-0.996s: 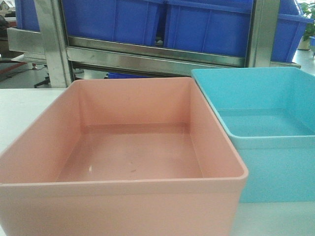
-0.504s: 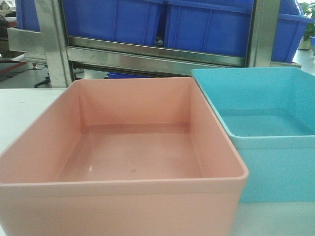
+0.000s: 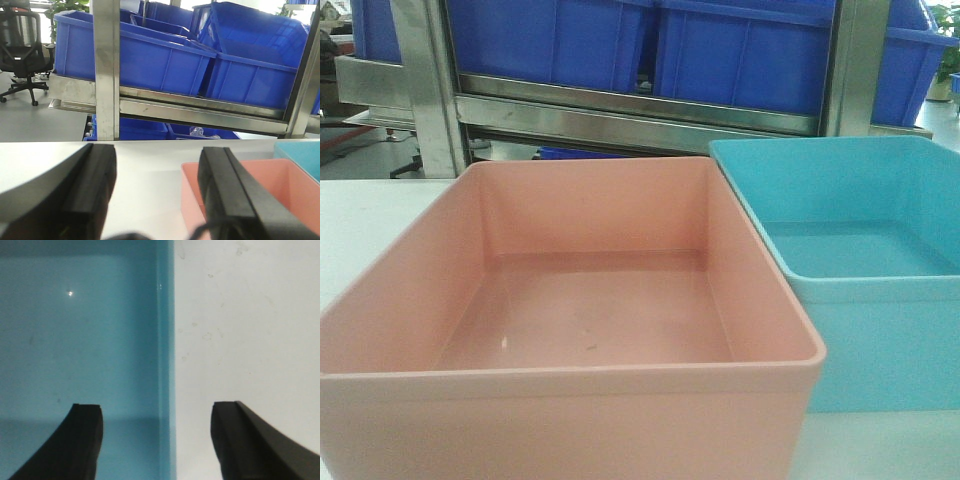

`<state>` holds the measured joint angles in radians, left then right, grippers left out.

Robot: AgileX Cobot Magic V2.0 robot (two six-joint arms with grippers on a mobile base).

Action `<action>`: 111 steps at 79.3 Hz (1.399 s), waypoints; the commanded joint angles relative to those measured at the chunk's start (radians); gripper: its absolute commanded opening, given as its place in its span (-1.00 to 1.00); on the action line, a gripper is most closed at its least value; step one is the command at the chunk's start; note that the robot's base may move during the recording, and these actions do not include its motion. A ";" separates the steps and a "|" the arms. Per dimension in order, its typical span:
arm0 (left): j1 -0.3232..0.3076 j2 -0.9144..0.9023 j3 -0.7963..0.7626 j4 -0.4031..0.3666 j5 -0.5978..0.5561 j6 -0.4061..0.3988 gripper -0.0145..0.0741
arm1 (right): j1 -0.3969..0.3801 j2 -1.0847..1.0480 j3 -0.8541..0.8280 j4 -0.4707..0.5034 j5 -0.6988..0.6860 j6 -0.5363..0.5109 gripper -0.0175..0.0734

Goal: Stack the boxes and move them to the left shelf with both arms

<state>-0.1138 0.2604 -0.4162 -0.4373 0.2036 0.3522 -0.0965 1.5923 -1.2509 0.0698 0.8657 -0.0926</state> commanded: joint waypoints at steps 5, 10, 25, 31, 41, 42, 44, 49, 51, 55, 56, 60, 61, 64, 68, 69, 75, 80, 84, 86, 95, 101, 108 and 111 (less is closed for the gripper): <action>0.001 0.007 -0.028 -0.008 -0.070 0.002 -0.02 | -0.025 0.063 -0.090 -0.010 -0.015 -0.075 0.53; 0.001 0.007 -0.028 -0.008 -0.070 0.002 -0.02 | -0.025 0.102 -0.110 -0.010 -0.009 -0.107 0.53; 0.001 0.007 -0.028 -0.008 -0.070 0.002 -0.02 | -0.025 0.187 -0.122 -0.010 -0.013 -0.136 0.53; 0.001 0.007 -0.028 -0.008 -0.070 0.002 -0.02 | -0.025 0.206 -0.122 -0.005 -0.017 -0.138 0.48; 0.001 0.007 -0.028 -0.008 -0.070 0.002 -0.03 | -0.025 0.214 -0.122 -0.003 -0.018 -0.138 0.16; 0.001 0.007 -0.028 -0.008 -0.070 0.002 -0.04 | -0.025 0.214 -0.122 -0.002 -0.018 -0.138 0.12; 0.001 0.007 -0.028 -0.008 -0.070 0.002 -0.04 | -0.025 0.213 -0.122 -0.002 -0.016 -0.138 0.04; 0.001 0.007 -0.028 -0.008 -0.070 0.002 -0.04 | -0.025 0.207 -0.122 -0.002 -0.013 -0.138 -0.17; 0.001 0.007 -0.028 -0.008 -0.070 0.002 -0.04 | -0.025 0.203 -0.122 -0.002 -0.012 -0.138 -0.26; 0.001 0.007 -0.028 -0.008 -0.070 0.002 -0.04 | -0.025 0.196 -0.122 -0.002 -0.011 -0.138 -0.44; 0.001 0.007 -0.028 -0.008 -0.070 0.002 -0.04 | -0.025 0.193 -0.122 -0.002 -0.011 -0.138 -0.49; 0.001 0.007 -0.028 -0.008 -0.070 0.002 -0.04 | -0.025 0.185 -0.122 -0.002 -0.011 -0.138 -0.50; 0.001 0.007 -0.028 -0.008 -0.070 0.002 -0.04 | -0.026 0.181 -0.122 -0.002 -0.010 -0.138 -0.49; 0.001 0.007 -0.028 -0.008 -0.070 0.002 -0.04 | -0.027 0.173 -0.122 -0.002 -0.010 -0.138 -0.49; 0.001 0.007 -0.028 -0.008 -0.070 0.002 -0.04 | -0.035 0.160 -0.122 -0.002 -0.010 -0.138 -0.49; 0.001 0.007 -0.028 -0.008 -0.070 0.002 -0.04 | -0.038 0.157 -0.122 -0.002 -0.010 -0.138 -0.49; 0.001 0.007 -0.028 -0.008 -0.070 0.002 -0.04 | -0.053 0.130 -0.122 -0.002 -0.009 -0.138 -0.49; 0.001 0.007 -0.028 -0.008 -0.070 0.002 -0.04 | -0.070 0.096 -0.122 -0.002 -0.009 -0.138 -0.49; 0.001 0.007 -0.028 -0.008 -0.070 0.002 -0.04 | -0.085 0.071 -0.122 0.003 -0.009 -0.138 -0.49; 0.001 0.007 -0.028 -0.008 -0.070 0.002 -0.04 | -0.097 0.055 -0.122 0.011 -0.010 -0.138 -0.49; 0.001 0.007 -0.028 -0.008 -0.070 0.002 -0.04 | -0.146 -0.015 -0.122 0.065 -0.018 -0.138 -0.49; 0.001 0.007 -0.028 -0.008 -0.070 0.002 -0.04 | -0.171 -0.060 -0.127 0.095 -0.013 -0.137 -0.49; 0.001 0.007 -0.028 -0.008 -0.070 0.002 -0.04 | -0.183 -0.095 -0.150 0.115 0.010 -0.112 -0.49; 0.001 0.007 -0.028 -0.008 -0.070 0.002 -0.04 | -0.183 -0.108 -0.168 0.118 0.028 -0.091 -0.49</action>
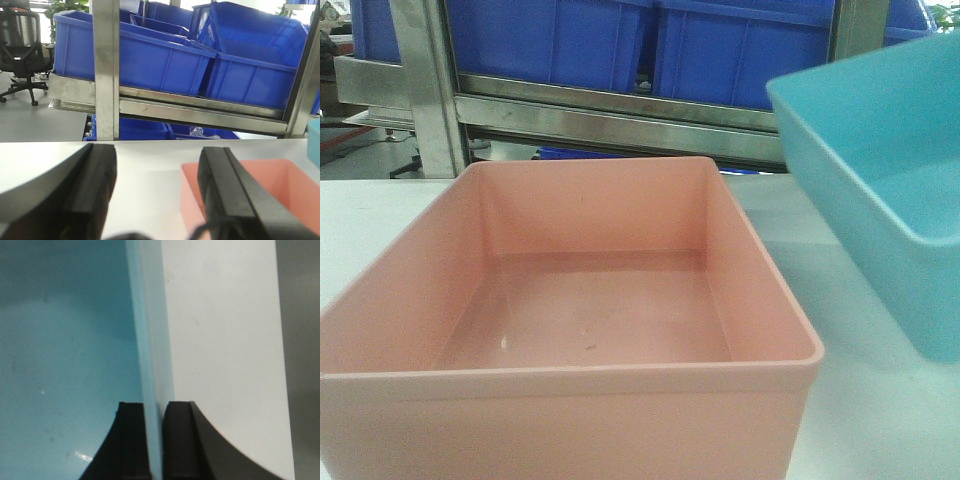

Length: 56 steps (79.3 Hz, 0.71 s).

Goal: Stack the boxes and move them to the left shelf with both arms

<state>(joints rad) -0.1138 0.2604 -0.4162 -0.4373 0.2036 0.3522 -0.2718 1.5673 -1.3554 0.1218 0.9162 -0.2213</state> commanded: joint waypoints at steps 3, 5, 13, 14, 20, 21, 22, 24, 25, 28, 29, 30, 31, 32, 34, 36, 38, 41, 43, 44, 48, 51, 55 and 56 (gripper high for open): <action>0.001 0.007 -0.028 -0.008 -0.070 0.002 -0.04 | -0.008 -0.094 -0.083 0.066 -0.004 0.064 -0.49; 0.001 0.007 -0.028 -0.008 -0.070 0.002 -0.04 | -0.003 -0.101 -0.098 0.074 0.019 0.093 -0.49; 0.001 0.007 -0.028 -0.008 -0.070 0.002 -0.04 | 0.030 -0.126 -0.126 0.081 0.072 0.181 -0.49; 0.001 0.007 -0.028 -0.008 -0.070 0.002 -0.04 | 0.033 -0.129 -0.127 0.081 0.074 0.193 -0.49; 0.001 0.007 -0.028 -0.008 -0.070 0.002 -0.04 | 0.069 -0.143 -0.129 0.081 0.106 0.251 -0.49; 0.001 0.007 -0.028 -0.008 -0.070 0.002 -0.04 | 0.072 -0.144 -0.129 0.082 0.109 0.261 -0.49; 0.001 0.007 -0.028 -0.008 -0.070 0.002 -0.04 | 0.079 -0.146 -0.129 0.082 0.115 0.272 -0.49; 0.001 0.007 -0.028 -0.008 -0.070 0.002 -0.04 | 0.094 -0.148 -0.129 0.082 0.128 0.289 -0.49; 0.001 0.007 -0.028 -0.008 -0.070 0.002 -0.04 | 0.102 -0.150 -0.129 0.082 0.133 0.300 -0.49; 0.001 0.007 -0.028 -0.008 -0.070 0.002 -0.04 | 0.129 -0.154 -0.129 0.083 0.145 0.333 -0.49; 0.001 0.007 -0.028 -0.008 -0.070 0.002 -0.04 | 0.134 -0.154 -0.129 0.083 0.146 0.342 -0.49; 0.001 0.007 -0.028 -0.008 -0.070 0.002 -0.04 | 0.143 -0.158 -0.129 0.083 0.148 0.351 -0.49; 0.001 0.007 -0.028 -0.008 -0.070 0.002 -0.04 | 0.153 -0.159 -0.129 0.083 0.149 0.360 -0.49; 0.001 0.007 -0.028 -0.008 -0.070 0.002 -0.04 | 0.163 -0.159 -0.129 0.083 0.151 0.365 -0.49; 0.001 0.007 -0.028 -0.008 -0.070 0.002 -0.04 | 0.184 -0.161 -0.129 0.083 0.153 0.388 -0.49; 0.001 0.007 -0.028 -0.008 -0.070 0.002 -0.04 | 0.206 -0.163 -0.129 0.083 0.157 0.401 -0.49; 0.001 0.007 -0.028 -0.008 -0.070 0.002 -0.04 | 0.224 -0.163 -0.129 0.083 0.160 0.418 -0.49; 0.001 0.007 -0.028 -0.008 -0.070 0.002 -0.04 | 0.263 -0.163 -0.129 0.083 0.166 0.439 -0.49; 0.001 0.007 -0.028 -0.008 -0.070 0.002 -0.04 | 0.284 -0.163 -0.125 0.083 0.165 0.457 -0.49; 0.001 0.007 -0.028 -0.008 -0.070 0.002 -0.04 | 0.306 -0.163 -0.125 0.083 0.162 0.467 -0.49; 0.001 0.007 -0.028 -0.008 -0.070 0.002 -0.04 | 0.356 -0.163 -0.119 0.083 0.148 0.514 -0.49; 0.001 0.007 -0.028 -0.008 -0.070 0.002 -0.04 | 0.390 -0.162 -0.114 0.083 0.130 0.544 -0.49; 0.001 0.007 -0.028 -0.008 -0.070 0.002 -0.04 | 0.446 -0.160 -0.104 0.083 0.088 0.587 -0.49; 0.001 0.007 -0.028 -0.008 -0.070 0.002 -0.04 | 0.460 -0.160 -0.103 0.083 0.077 0.591 -0.49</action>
<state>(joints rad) -0.1138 0.2604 -0.4162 -0.4373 0.2036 0.3528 0.1215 1.4551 -1.4345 0.1533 1.1119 0.2932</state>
